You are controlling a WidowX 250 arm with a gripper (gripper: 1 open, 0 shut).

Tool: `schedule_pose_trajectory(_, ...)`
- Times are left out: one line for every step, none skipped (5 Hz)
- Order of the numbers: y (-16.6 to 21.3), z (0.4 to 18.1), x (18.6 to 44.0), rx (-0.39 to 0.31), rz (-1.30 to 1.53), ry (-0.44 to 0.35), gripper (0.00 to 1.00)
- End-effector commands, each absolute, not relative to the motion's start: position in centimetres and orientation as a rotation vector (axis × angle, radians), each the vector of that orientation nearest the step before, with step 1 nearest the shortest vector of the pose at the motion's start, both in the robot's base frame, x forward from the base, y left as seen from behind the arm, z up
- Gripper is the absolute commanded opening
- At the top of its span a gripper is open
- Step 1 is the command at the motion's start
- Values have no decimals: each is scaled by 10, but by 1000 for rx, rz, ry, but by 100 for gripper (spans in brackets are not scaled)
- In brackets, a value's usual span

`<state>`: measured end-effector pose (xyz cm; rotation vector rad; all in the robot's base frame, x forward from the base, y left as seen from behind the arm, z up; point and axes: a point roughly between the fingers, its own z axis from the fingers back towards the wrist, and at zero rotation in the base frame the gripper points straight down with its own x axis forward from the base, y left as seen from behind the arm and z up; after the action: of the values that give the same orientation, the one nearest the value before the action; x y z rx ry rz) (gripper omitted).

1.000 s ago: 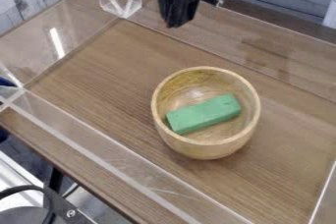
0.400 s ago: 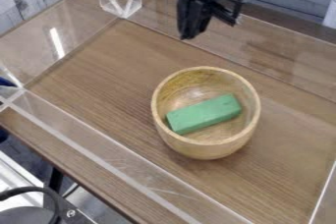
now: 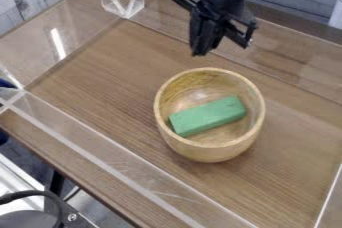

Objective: Put the green block in the brown bowl

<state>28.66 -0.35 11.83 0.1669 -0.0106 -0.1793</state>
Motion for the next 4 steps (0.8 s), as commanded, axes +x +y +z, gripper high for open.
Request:
schedule_pose_trajectory(-11, 118, 289, 168, -189, -77, 0)
schedule_pose_trajectory(-13, 105, 290, 173, -188, -82, 0)
schedule_pose_trajectory(2, 95, 301, 175, -167, -100, 0)
schedule_pose_trajectory(11, 87, 310, 176, -151, -119, 0)
